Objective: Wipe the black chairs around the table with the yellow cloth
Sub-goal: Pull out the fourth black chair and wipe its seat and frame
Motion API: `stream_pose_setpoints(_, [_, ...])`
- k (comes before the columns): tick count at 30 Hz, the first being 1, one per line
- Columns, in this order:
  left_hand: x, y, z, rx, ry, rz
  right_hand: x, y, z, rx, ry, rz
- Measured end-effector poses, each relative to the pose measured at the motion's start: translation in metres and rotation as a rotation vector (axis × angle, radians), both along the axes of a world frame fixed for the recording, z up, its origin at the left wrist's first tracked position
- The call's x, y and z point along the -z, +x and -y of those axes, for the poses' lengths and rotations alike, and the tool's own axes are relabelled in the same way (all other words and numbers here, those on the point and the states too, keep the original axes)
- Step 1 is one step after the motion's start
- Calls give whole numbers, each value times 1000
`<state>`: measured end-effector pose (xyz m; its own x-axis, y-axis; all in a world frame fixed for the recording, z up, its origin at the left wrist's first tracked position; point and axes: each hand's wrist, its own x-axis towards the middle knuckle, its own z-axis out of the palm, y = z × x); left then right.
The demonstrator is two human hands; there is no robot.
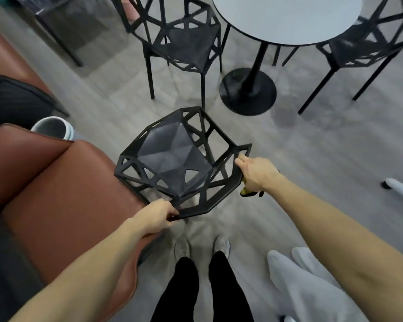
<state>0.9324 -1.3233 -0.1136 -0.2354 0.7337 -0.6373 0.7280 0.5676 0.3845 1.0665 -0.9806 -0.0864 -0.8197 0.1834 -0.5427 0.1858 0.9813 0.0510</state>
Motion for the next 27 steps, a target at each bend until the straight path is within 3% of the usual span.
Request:
stream_pose_setpoints(7, [-8,-11,-27,195,-94,-21,13,101,20,210,-100,71])
stream_pose_setpoints(13, [-6,-44,-93,224,-6,-53,17,149,21,510,-141,4])
stream_pose_setpoints(20, [7,-88,-217,45,77,-41,25,118,-58,723,-71,-3])
stream_pose_setpoints(27, [10,-143,-318,-54,81,-154,32,49,-186,693,-111,-57])
